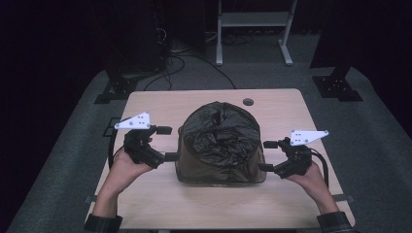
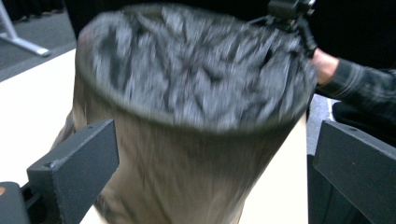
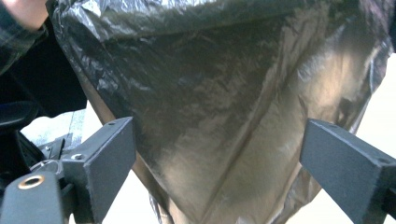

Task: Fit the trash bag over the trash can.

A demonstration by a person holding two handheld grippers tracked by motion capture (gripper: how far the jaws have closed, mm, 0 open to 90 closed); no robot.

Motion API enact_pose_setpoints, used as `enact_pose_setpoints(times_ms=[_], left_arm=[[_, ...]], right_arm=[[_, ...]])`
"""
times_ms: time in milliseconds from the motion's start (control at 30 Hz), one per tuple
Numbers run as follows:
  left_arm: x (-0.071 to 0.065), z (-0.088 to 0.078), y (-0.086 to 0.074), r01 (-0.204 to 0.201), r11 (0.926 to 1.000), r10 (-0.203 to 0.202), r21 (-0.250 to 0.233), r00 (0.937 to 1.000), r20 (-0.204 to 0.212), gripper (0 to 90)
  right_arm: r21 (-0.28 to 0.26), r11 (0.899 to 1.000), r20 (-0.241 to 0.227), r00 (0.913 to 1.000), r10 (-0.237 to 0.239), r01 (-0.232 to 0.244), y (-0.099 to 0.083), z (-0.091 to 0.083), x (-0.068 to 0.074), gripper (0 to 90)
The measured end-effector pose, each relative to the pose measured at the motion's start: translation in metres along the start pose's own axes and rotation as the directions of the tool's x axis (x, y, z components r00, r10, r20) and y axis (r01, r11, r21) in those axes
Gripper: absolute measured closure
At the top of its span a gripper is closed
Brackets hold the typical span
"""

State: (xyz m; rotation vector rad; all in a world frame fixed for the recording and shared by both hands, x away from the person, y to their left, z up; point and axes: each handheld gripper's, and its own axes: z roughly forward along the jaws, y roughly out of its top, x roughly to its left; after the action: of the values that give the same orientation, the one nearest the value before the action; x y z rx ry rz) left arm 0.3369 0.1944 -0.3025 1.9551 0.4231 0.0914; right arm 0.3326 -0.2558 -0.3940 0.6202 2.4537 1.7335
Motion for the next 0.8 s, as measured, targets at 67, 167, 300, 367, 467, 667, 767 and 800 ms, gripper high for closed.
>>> enact_pose_setpoints(times_ms=[67, 167, 300, 367, 467, 667, 767, 800], left_arm=[[0.001, 0.003, 0.011, -0.013, 0.9999, 0.013, 0.010, 0.9999, 0.002, 0.0], [0.004, 0.011, 0.025, -0.030, 0.9992, 0.030, 0.026, 0.9995, 0.005, 0.0], [0.007, 0.024, 0.041, -0.050, 0.9979, 0.049, 0.041, 0.9986, 0.019, 0.0], [0.007, 0.031, 0.048, -0.063, 0.9970, 0.062, 0.046, 0.9978, 0.023, 0.0], [0.007, 0.039, 0.055, -0.069, 0.9965, 0.067, 0.048, 0.9972, 0.034, 0.0], [0.011, 0.051, 0.064, -0.077, 0.9951, 0.074, 0.063, 0.9965, 0.038, 0.0], [0.014, 0.055, 0.068, -0.076, 0.9945, 0.073, 0.072, 0.9967, 0.035, 0.0], [0.015, 0.056, 0.069, -0.075, 0.9943, 0.073, 0.075, 0.9967, 0.034, 0.0]], right_arm=[[-0.004, 1.000, -0.008, 0.9999, -0.008, 0.008, 0.002, 0.003, -0.001, 9.5], [0.001, 1.000, -0.018, 0.9998, -0.011, 0.011, 0.004, 0.006, -0.002, 9.5], [0.004, 0.999, -0.024, 0.9992, -0.032, 0.033, 0.009, 0.010, -0.002, 9.5], [0.009, 0.999, -0.033, 0.9984, -0.046, 0.046, 0.013, 0.013, -0.001, 9.5], [0.022, 0.998, -0.046, 0.9968, -0.065, 0.066, 0.016, 0.017, 0.001, 9.5], [0.032, 0.996, -0.051, 0.9953, -0.082, 0.084, 0.021, 0.028, 0.005, 9.4], [0.035, 0.995, -0.048, 0.9951, -0.087, 0.088, 0.024, 0.036, 0.006, 9.5], [0.036, 0.995, -0.043, 0.9953, -0.087, 0.089, 0.025, 0.038, 0.006, 9.5]])
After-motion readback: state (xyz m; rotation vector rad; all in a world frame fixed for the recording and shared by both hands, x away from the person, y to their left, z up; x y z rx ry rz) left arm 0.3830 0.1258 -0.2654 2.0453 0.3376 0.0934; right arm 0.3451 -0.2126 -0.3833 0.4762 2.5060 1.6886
